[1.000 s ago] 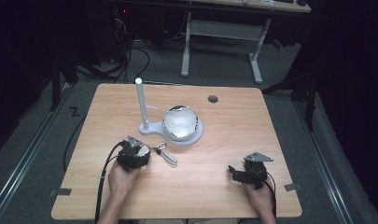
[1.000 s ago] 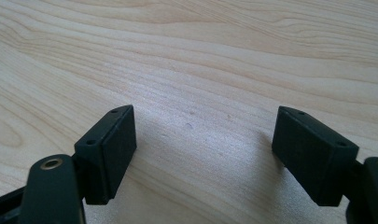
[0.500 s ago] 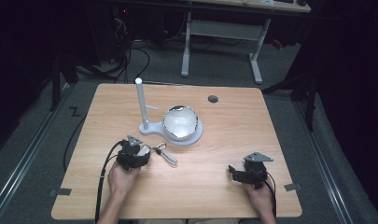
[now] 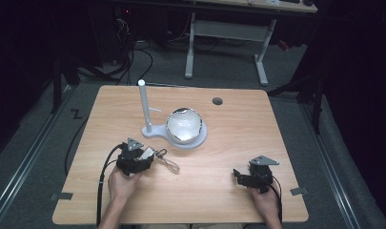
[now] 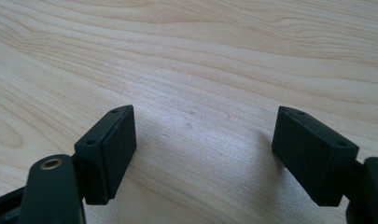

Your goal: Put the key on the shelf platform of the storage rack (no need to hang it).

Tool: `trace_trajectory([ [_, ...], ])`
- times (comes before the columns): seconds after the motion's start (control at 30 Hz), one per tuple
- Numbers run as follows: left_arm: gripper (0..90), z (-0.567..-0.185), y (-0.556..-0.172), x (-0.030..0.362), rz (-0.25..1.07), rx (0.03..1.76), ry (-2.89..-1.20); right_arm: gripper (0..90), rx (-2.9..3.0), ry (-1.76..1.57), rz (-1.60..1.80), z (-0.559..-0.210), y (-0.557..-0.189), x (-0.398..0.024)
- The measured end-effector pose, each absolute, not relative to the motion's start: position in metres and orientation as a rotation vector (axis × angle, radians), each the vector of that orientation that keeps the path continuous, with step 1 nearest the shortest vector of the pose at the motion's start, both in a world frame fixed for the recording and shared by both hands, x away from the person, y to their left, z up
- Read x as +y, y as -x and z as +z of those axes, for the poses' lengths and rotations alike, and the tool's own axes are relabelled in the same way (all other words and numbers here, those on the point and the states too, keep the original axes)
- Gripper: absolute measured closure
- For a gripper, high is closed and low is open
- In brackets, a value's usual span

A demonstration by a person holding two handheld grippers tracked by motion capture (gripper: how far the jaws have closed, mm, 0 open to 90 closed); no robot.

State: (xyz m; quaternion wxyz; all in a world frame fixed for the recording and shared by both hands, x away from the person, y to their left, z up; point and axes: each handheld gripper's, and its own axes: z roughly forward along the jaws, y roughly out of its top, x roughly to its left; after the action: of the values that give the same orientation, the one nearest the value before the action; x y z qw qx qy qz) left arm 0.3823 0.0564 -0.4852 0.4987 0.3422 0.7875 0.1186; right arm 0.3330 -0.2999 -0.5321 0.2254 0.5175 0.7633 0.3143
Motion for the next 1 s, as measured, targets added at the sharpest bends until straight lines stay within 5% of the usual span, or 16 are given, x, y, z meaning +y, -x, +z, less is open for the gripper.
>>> trace_trajectory([
  [1.0, 51.1, -0.413, -0.358, 0.043, 0.134, 1.773, -0.813, 22.2, 2.106, -1.427, 0.866, -0.532, -0.333, -0.300],
])
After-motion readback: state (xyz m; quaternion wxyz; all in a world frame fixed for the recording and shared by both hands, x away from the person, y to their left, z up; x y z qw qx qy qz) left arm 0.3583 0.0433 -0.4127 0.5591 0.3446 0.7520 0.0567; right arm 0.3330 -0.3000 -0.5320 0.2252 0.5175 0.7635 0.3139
